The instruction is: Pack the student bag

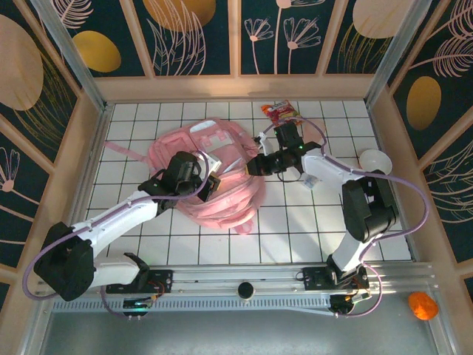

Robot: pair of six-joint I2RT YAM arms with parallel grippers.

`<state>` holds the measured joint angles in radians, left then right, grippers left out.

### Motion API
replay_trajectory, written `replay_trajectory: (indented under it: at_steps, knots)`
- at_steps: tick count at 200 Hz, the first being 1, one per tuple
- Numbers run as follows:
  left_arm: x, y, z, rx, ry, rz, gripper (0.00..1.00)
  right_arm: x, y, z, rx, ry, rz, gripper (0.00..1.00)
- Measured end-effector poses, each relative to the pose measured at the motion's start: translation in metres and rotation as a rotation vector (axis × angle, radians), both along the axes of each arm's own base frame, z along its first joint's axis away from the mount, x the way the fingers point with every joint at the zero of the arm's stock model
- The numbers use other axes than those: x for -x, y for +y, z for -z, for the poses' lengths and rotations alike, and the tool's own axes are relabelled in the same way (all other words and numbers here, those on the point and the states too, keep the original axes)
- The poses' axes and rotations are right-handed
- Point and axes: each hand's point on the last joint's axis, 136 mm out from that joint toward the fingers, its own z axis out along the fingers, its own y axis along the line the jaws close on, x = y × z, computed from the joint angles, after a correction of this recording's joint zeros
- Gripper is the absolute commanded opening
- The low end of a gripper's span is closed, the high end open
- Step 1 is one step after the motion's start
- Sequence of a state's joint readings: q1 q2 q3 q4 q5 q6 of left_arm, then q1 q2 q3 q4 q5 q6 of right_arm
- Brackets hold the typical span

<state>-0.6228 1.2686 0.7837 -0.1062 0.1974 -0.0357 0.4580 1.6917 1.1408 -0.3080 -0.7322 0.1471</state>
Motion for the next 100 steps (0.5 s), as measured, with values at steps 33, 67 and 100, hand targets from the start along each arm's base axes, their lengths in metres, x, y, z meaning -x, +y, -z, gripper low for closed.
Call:
replay_trajectory:
  at_steps: [33,67,100]
  knots:
    - [-0.003,0.003,-0.001,-0.003,-0.004,-0.032,0.0,-0.001,0.0,-0.011,-0.021,-0.029,0.02,0.0]
    - [-0.01,0.007,-0.003,-0.009,-0.011,-0.092,0.0,0.006,0.006,-0.022,-0.014,-0.061,0.028,0.0]
    - [-0.023,0.01,-0.003,-0.025,-0.017,-0.15,0.0,0.027,0.031,-0.028,0.011,-0.062,-0.022,0.0]
